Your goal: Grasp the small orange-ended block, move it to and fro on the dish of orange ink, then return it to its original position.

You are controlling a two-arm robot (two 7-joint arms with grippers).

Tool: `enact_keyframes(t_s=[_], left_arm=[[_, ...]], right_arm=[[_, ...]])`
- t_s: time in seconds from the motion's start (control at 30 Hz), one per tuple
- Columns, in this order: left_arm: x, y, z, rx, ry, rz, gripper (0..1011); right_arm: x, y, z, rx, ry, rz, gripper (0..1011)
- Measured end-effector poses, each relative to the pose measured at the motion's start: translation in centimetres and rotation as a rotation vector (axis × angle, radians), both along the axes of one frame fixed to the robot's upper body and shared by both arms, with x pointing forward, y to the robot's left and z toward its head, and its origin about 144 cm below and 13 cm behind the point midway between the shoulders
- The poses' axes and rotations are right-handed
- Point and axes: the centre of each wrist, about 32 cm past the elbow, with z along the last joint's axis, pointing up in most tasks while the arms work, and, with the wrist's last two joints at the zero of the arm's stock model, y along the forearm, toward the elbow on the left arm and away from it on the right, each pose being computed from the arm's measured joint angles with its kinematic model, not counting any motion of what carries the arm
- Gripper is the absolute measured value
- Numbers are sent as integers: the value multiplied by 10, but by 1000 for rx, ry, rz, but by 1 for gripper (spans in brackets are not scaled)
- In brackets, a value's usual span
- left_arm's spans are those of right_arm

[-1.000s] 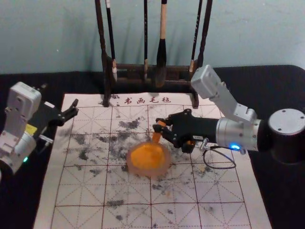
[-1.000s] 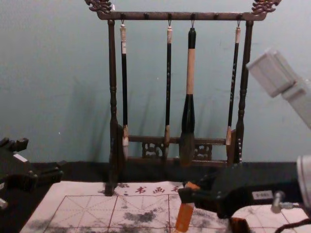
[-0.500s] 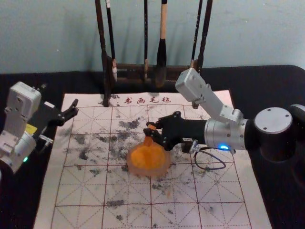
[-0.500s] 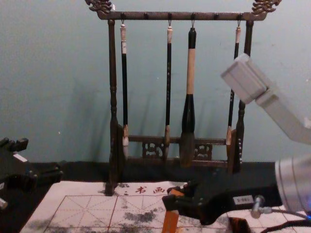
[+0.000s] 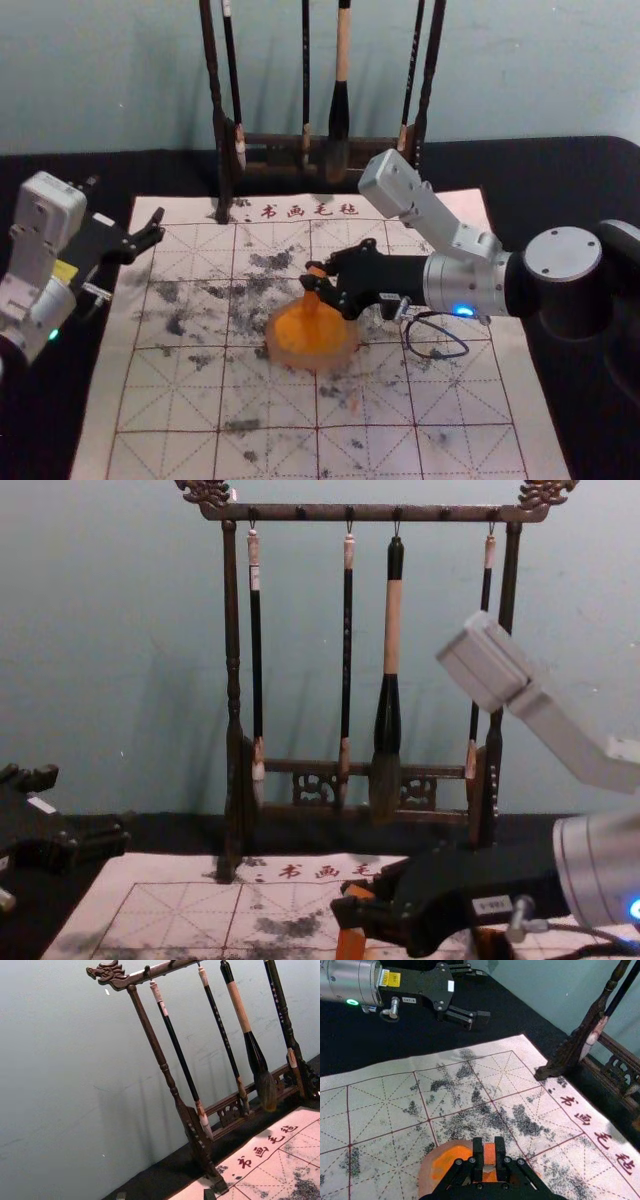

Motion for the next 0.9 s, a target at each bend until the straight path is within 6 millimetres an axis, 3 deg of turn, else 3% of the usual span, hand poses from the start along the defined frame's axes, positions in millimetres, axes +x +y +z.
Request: enact_keyframes(t_s=[0.9], left_arm=[[0,0,0,0,0,0,1001]], right_arm=[[-1,-4,-4,-17,-4,3,133]])
